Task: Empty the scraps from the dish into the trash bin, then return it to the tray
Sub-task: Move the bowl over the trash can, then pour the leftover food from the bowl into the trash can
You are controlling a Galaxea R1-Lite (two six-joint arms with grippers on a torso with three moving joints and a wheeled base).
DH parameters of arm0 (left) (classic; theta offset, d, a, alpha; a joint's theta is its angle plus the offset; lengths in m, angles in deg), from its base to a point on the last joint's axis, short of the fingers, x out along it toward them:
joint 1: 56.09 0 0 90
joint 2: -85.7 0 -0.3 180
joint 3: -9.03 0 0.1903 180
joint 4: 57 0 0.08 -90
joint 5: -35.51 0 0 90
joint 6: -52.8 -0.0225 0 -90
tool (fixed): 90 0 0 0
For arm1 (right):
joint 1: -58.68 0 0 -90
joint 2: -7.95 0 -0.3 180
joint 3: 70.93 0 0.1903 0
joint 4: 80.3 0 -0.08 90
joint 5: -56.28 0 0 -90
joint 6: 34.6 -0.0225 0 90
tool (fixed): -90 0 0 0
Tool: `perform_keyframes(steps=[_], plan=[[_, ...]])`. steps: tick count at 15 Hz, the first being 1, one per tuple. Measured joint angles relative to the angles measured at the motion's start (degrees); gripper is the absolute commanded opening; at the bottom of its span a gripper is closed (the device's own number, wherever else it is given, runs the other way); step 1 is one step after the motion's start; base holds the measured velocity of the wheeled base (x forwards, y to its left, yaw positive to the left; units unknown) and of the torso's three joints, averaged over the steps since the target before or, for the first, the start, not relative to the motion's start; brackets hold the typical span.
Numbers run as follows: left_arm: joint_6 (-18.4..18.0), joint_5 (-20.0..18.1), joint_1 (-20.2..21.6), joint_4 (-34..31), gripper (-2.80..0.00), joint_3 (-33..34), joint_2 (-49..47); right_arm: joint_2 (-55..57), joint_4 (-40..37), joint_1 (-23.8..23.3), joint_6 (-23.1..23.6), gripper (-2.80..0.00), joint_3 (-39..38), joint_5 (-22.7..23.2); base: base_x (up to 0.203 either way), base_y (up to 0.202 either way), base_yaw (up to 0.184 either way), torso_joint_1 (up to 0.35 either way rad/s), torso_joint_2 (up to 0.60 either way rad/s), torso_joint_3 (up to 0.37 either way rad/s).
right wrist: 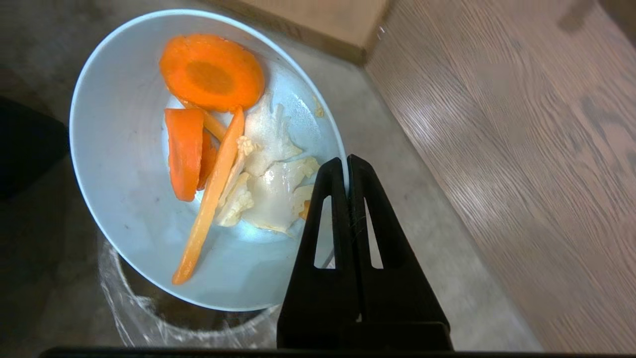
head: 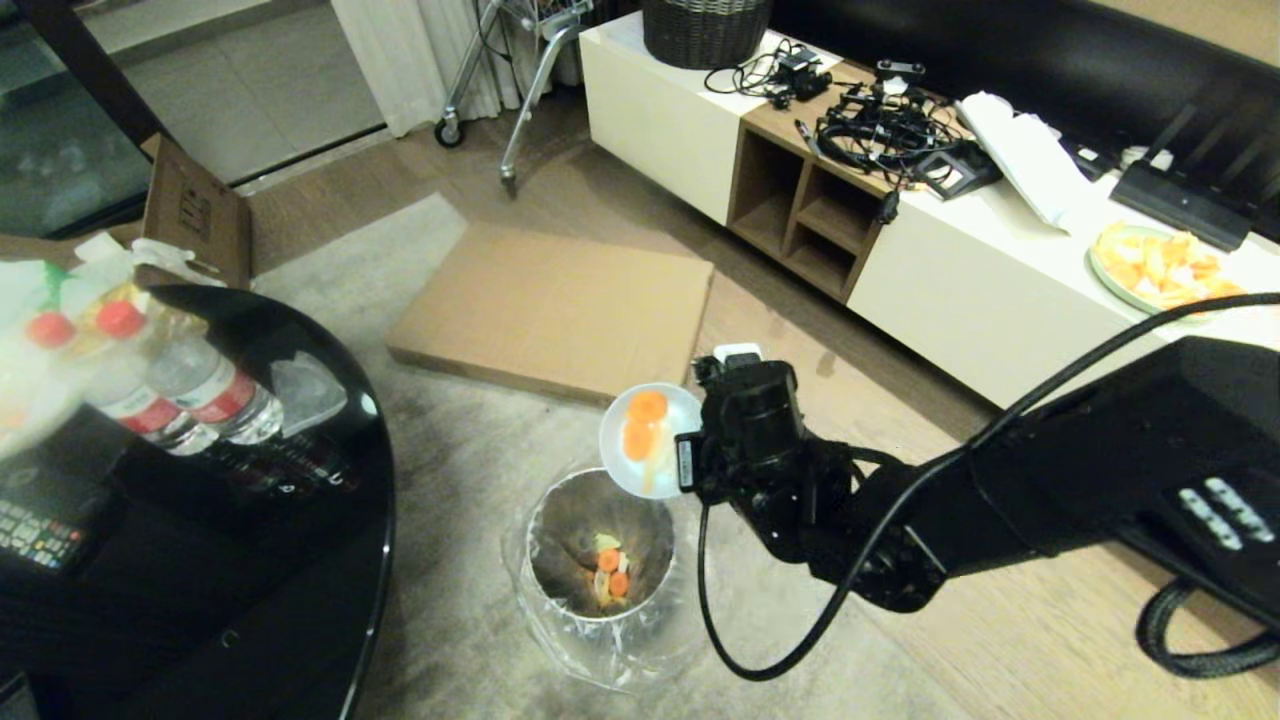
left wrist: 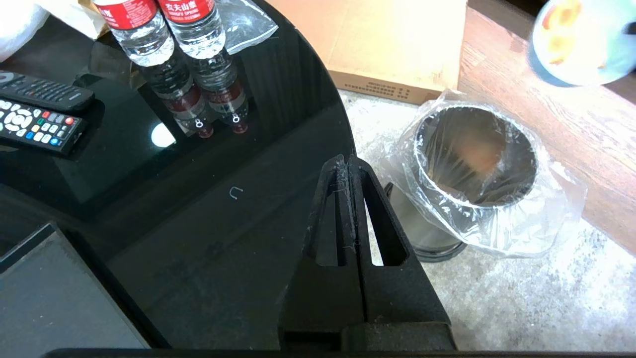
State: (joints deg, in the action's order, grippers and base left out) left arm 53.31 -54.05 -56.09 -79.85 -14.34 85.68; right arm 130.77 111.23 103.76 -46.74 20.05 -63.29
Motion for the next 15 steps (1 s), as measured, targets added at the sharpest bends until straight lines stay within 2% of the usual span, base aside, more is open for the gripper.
perform_keyframes(steps=[7,11,15], plan=[[0.0,0.0,0.0,0.0,-2.8,0.0,0.0,7.2,19.8,2.3,9.6,-2.8,0.0,0.1,0.0,0.0,0.0,0.0,0.0,0.0],[0.0,0.1,0.0,0.0,-2.8,0.0,0.0,9.9,29.7,2.3,12.4,-2.8,-1.2,0.2,0.0,0.0,0.0,0.0,0.0,0.0],[0.0,0.1,0.0,0.0,-2.8,0.0,0.0,11.7,36.0,2.5,12.7,-2.8,-3.8,0.2,0.0,0.0,0.0,0.0,0.0,0.0]])
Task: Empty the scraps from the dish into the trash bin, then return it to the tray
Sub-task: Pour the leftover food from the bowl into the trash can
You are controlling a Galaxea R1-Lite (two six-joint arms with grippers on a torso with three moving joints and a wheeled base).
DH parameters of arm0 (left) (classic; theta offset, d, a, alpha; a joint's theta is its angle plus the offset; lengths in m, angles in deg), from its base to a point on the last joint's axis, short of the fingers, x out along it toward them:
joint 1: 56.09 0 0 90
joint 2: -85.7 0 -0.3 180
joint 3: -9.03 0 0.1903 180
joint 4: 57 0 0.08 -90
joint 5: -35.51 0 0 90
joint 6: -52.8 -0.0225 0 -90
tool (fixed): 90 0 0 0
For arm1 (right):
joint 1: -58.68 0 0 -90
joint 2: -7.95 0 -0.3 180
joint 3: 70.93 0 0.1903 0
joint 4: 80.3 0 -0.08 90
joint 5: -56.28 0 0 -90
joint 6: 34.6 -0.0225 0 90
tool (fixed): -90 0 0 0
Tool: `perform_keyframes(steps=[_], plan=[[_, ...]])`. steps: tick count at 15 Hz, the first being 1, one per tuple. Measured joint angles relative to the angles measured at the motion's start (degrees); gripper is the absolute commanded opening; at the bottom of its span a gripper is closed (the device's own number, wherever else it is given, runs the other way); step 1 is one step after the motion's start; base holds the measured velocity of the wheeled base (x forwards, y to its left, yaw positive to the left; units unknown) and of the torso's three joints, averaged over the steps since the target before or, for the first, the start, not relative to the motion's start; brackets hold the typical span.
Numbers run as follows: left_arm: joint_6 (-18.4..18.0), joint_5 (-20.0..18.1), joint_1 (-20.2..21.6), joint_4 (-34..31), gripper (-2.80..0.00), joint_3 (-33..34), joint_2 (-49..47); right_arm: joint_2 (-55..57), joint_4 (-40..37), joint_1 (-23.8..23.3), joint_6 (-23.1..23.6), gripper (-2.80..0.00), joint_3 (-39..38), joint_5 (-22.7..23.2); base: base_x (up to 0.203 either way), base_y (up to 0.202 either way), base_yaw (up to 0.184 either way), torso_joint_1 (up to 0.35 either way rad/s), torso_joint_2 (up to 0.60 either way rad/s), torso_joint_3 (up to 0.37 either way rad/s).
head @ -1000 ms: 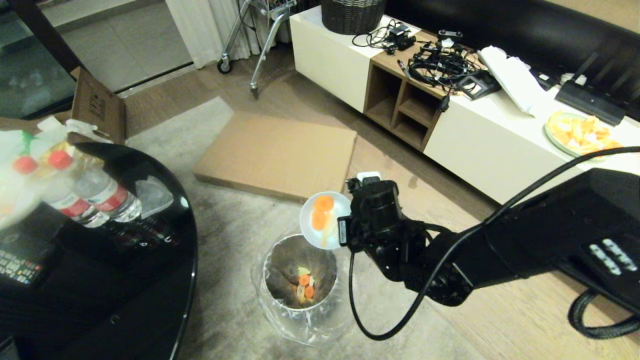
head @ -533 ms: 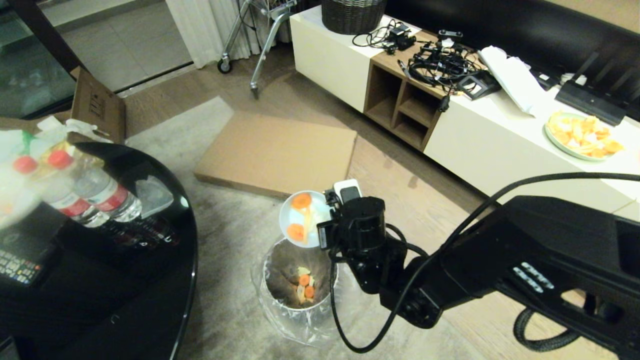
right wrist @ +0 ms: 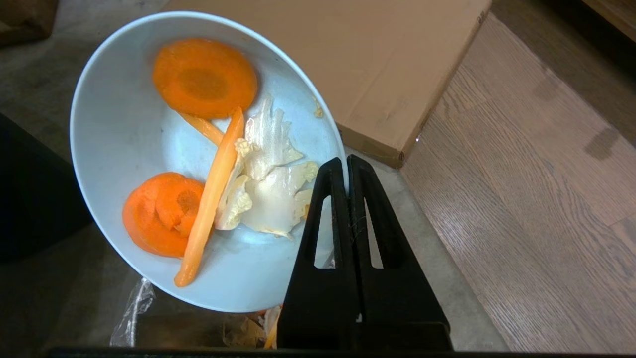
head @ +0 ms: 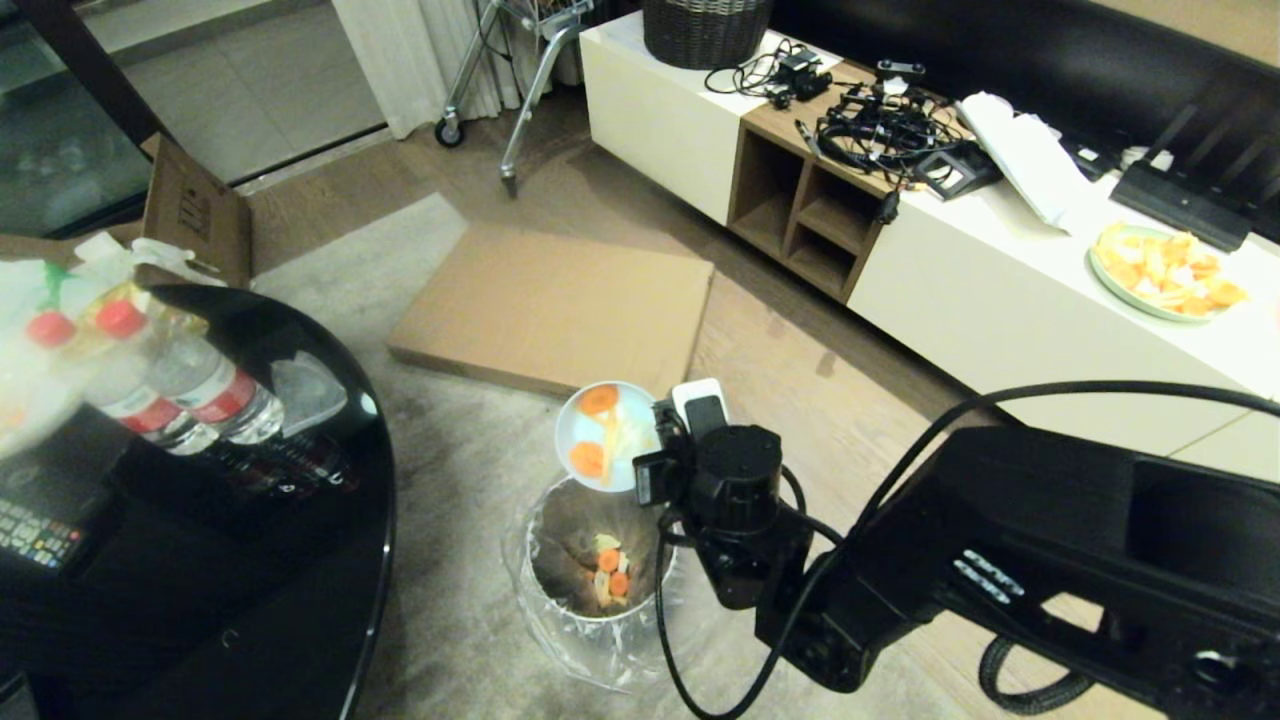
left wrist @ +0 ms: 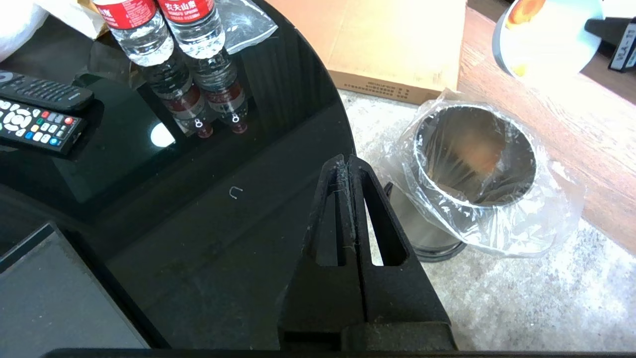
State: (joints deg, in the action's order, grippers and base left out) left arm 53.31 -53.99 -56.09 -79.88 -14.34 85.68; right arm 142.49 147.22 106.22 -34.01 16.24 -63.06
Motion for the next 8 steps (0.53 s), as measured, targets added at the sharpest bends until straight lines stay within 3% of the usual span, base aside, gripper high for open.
perform_keyframes(steps=[8], plan=[[0.0,0.0,0.0,0.0,-2.8,0.0,0.0,4.5,11.3,0.9,2.3,-2.8,-0.2,0.4,0.0,0.0,0.0,0.0,0.0,0.0]])
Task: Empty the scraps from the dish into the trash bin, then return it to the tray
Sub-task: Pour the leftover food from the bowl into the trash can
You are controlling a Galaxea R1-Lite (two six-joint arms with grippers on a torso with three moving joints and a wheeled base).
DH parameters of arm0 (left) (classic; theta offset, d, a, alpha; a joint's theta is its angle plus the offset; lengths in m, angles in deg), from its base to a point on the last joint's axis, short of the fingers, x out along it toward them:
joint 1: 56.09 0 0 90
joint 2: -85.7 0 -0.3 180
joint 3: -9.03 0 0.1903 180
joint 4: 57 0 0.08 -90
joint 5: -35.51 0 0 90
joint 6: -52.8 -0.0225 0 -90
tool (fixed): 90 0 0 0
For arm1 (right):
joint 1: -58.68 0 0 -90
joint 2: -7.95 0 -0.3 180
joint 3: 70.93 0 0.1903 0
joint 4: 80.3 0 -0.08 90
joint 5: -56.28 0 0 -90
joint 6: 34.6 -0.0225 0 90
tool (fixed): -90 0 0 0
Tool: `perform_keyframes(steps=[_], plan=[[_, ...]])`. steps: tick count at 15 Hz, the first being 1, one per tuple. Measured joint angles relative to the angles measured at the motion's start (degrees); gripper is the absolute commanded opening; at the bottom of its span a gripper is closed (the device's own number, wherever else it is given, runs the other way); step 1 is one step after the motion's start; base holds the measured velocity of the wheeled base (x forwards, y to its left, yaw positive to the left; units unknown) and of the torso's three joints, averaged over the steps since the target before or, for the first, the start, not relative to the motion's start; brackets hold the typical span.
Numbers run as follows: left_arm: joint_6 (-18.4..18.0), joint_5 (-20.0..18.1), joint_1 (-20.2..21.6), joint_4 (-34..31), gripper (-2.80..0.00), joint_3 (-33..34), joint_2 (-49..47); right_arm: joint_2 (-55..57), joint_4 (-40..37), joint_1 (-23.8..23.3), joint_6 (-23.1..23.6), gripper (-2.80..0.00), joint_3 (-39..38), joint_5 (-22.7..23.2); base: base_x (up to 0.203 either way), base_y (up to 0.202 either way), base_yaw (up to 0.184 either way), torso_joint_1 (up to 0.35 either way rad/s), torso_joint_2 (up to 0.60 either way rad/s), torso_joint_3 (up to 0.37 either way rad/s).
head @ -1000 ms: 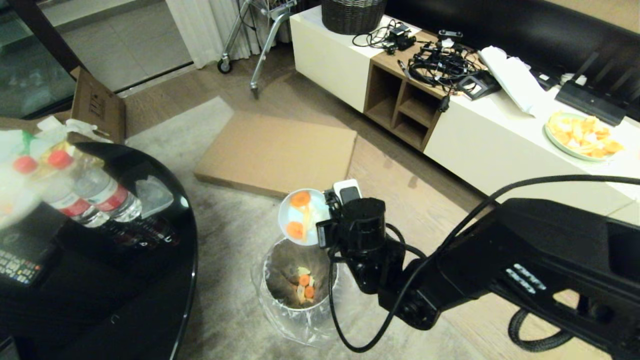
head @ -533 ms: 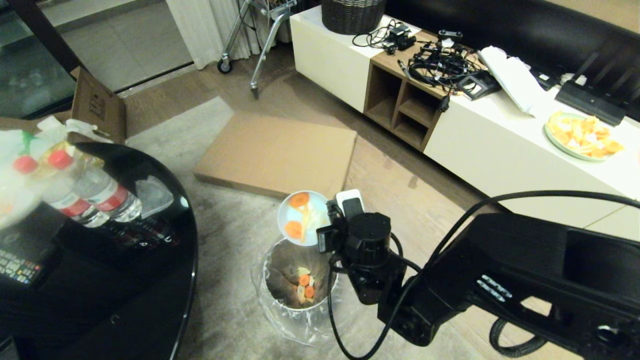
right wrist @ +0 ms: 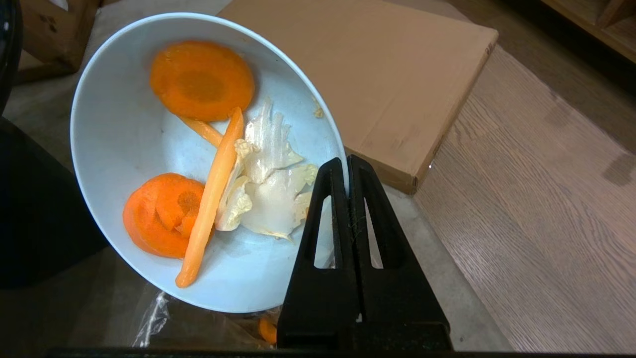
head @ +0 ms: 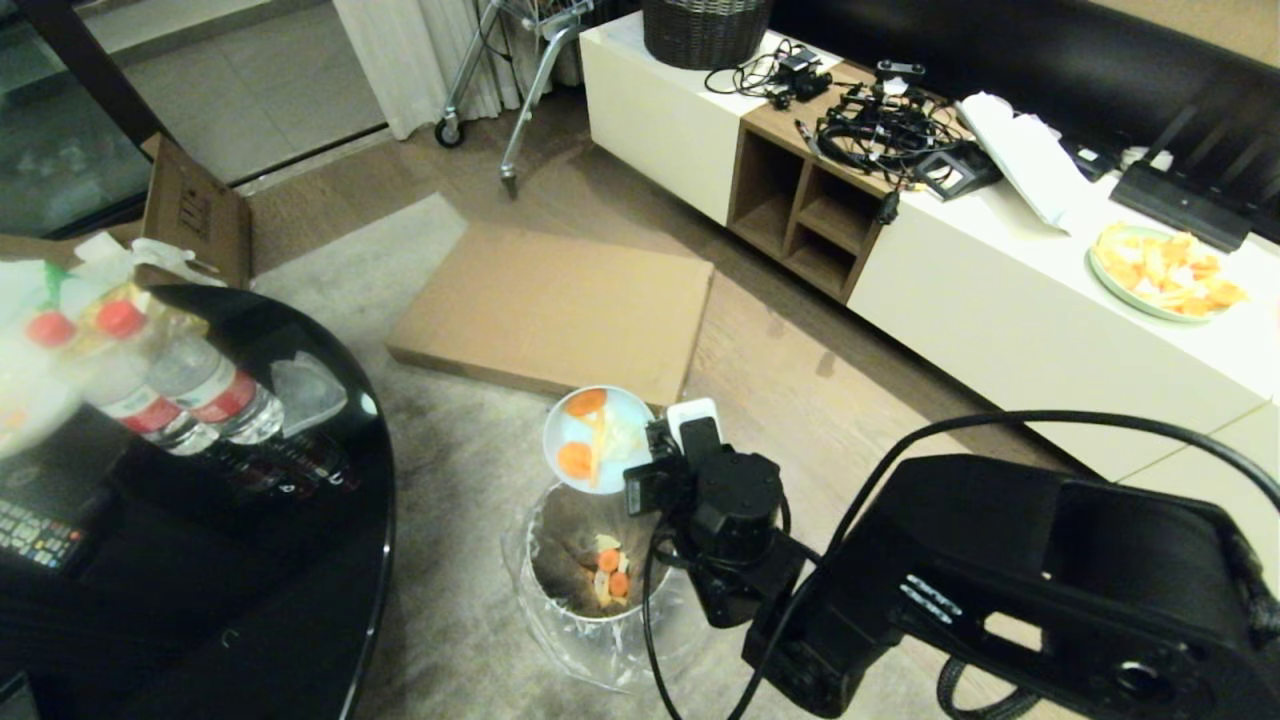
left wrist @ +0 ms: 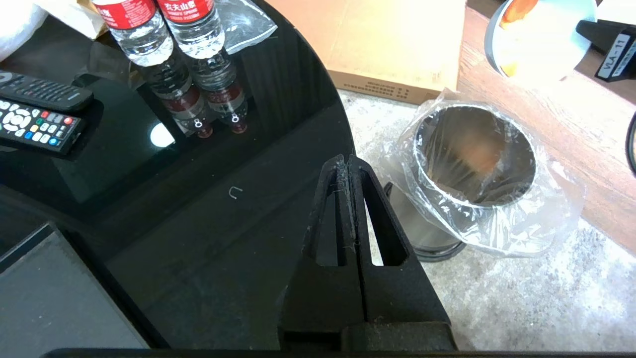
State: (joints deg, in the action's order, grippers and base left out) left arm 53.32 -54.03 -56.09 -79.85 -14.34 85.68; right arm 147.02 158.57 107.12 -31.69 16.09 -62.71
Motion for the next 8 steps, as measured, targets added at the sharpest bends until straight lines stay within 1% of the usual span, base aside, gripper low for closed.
perform_keyframes(steps=[5,8], plan=[[0.0,0.0,0.0,0.0,-2.8,0.0,0.0,3.0,4.8,0.0,0.9,-2.8,0.2,0.1,0.0,0.0,0.0,0.0,0.0,0.0],[0.0,0.0,0.0,0.0,-2.8,0.0,0.0,4.9,5.0,-0.1,2.0,-2.8,1.3,0.1,0.0,0.0,0.0,0.0,0.0,0.0]])
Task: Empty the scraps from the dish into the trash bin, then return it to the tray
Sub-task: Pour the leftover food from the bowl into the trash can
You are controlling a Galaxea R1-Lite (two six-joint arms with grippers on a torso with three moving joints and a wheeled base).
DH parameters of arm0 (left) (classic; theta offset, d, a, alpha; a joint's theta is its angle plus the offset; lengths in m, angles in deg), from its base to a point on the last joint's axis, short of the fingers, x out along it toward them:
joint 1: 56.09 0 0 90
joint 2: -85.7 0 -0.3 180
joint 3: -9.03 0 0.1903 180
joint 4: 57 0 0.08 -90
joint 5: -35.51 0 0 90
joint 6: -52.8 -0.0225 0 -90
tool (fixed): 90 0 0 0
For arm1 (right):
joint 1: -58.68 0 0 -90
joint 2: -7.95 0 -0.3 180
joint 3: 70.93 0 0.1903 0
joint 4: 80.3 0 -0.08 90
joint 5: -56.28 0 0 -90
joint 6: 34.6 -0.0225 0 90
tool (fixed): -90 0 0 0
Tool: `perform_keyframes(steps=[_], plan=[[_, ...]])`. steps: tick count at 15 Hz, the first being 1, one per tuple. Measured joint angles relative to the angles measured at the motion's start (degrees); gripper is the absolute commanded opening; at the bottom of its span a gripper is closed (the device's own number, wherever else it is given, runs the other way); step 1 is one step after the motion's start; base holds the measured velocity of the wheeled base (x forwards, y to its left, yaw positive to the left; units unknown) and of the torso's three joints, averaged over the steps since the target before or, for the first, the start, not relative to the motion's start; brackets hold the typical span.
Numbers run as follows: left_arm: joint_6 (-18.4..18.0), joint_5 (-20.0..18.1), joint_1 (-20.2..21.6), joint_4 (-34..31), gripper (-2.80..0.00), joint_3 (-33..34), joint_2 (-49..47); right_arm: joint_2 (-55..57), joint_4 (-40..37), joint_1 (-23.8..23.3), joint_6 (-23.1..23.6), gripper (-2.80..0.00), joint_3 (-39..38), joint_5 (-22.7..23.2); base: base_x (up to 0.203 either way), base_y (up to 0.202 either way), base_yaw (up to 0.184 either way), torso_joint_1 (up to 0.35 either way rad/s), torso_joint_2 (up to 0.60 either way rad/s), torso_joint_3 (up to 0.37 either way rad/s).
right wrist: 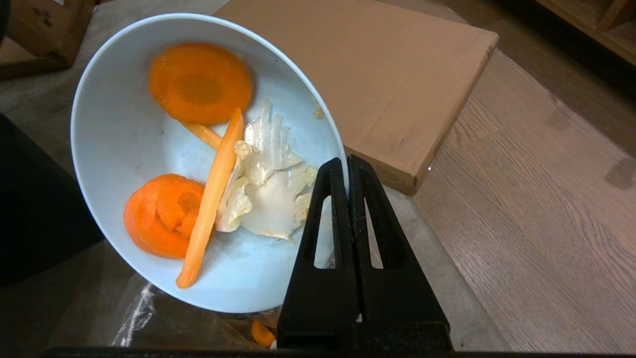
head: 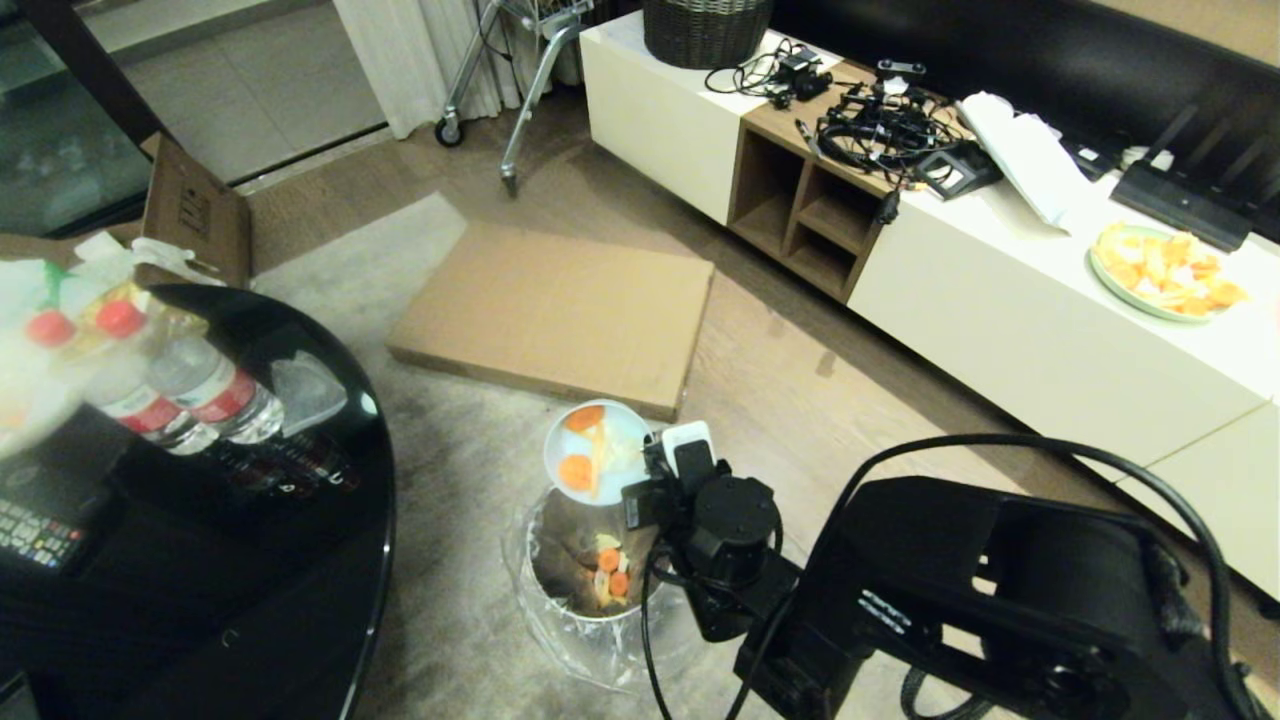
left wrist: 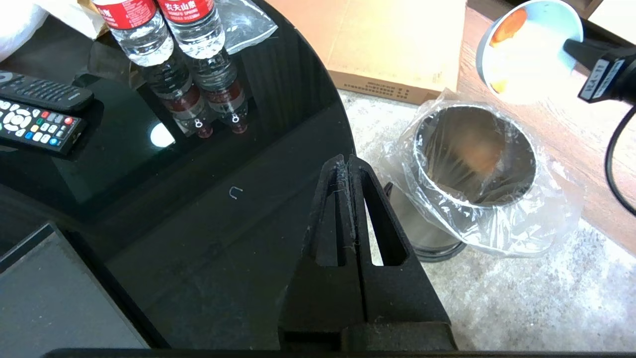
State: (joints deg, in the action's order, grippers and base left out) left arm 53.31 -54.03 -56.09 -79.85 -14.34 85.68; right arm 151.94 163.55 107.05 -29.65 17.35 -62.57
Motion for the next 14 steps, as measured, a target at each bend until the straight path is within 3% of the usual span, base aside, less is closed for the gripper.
perform_keyframes(steps=[8,14], plan=[[0.0,0.0,0.0,0.0,-2.8,0.0,0.0,2.5,0.0,-1.0,-1.2,-2.8,7.1,0.2,0.0,0.0,0.0,0.0,0.0,0.0],[0.0,0.0,0.0,0.0,-2.8,0.0,0.0,1.7,0.0,-1.2,-1.6,-2.8,7.9,0.2,0.0,0.0,0.0,0.0,0.0,0.0]])
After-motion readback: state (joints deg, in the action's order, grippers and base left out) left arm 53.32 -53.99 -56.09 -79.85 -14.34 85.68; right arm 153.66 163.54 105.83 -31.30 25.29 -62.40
